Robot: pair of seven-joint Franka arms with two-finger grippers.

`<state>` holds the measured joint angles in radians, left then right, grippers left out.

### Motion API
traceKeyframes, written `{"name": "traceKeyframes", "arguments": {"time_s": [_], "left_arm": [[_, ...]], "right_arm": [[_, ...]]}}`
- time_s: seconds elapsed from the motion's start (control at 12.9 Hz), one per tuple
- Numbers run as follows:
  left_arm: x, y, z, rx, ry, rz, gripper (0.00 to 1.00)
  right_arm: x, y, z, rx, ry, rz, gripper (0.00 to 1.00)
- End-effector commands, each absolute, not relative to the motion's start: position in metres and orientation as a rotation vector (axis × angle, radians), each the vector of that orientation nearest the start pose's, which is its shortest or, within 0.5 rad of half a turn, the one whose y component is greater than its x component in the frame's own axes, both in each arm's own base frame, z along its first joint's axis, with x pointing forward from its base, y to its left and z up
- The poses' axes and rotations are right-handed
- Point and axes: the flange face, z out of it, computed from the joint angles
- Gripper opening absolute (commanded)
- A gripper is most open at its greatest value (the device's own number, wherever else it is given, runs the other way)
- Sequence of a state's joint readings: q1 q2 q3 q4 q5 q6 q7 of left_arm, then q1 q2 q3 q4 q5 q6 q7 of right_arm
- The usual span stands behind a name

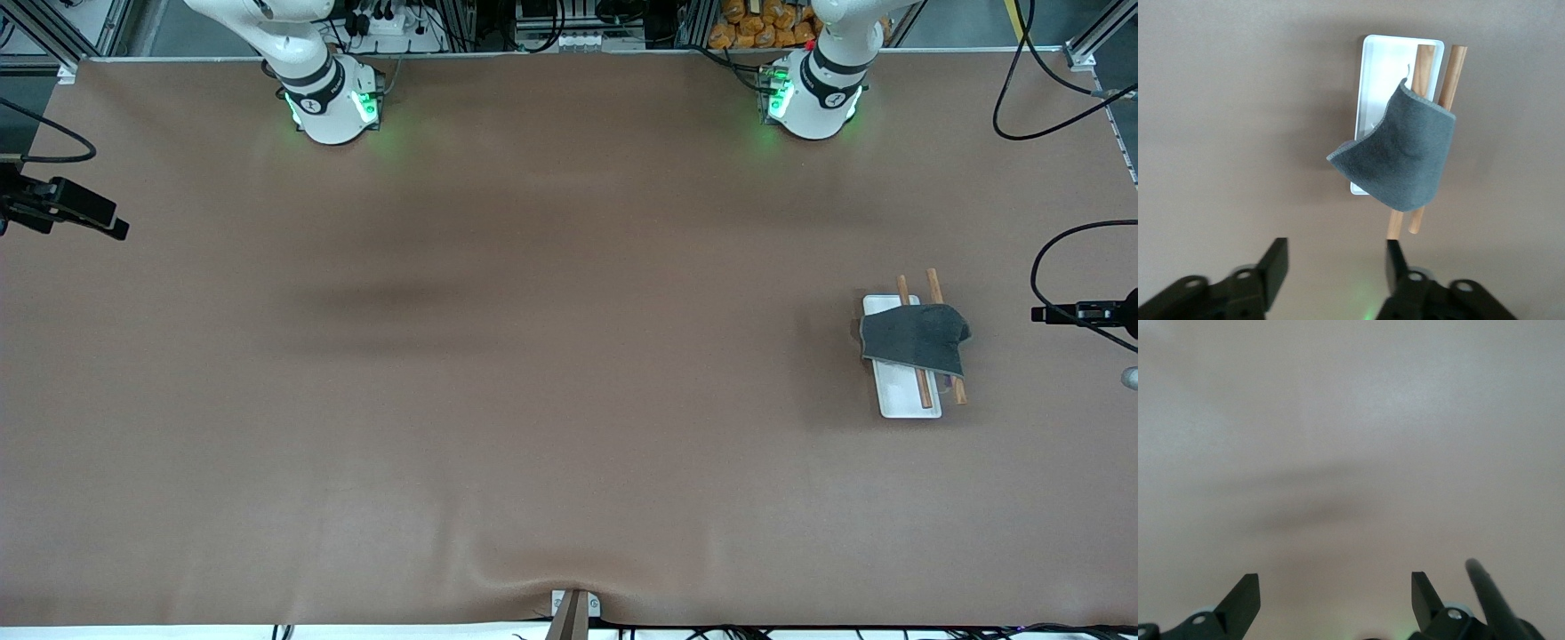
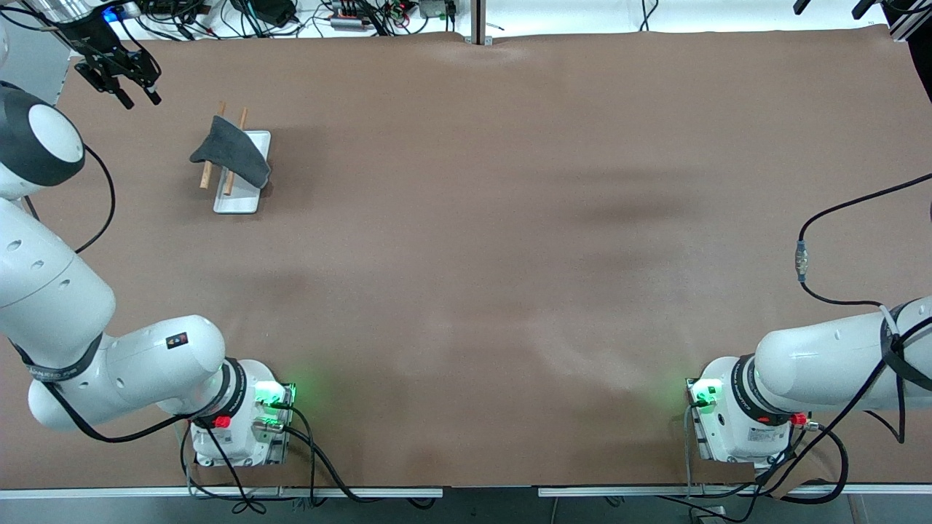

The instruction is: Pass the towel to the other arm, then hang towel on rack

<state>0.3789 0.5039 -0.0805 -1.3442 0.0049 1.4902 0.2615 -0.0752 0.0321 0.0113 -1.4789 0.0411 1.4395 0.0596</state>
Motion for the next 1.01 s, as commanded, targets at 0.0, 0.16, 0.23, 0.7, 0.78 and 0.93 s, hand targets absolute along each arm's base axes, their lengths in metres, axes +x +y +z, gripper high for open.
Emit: {"name": "traceKeyframes", "arguments": {"time_s": [0.0,0.16,0.23,0.7,0.78,0.93], "left_arm": [[0.626,0.203,0.437,-3.225,-0.026,0.485,1.0],[0.621,0.191,0.467,-3.279,-0.051,0.425,1.0],[0.617,0.186,0.483,-3.298,-0.06,0.404,1.0],[0.601,0.143,0.571,-3.26,0.056,0.196,1.0],[0.601,0.14,0.573,-3.238,0.086,0.195,1.0],[0.605,0.122,0.58,-3.158,0.197,0.195,1.0]], "right_arm": [[0.544,-0.035,0.645,-3.094,0.189,0.09,1.0],[0.546,-0.037,0.647,-3.093,0.196,0.066,1.0],[0.546,-0.035,0.647,-3.092,0.191,0.056,1.0],[0.548,-0.042,0.647,-3.117,0.129,0.044,1.0],[0.548,-0.042,0.646,-3.118,0.098,0.053,1.0],[0.546,-0.041,0.646,-3.117,0.095,0.065,1.0]]}}
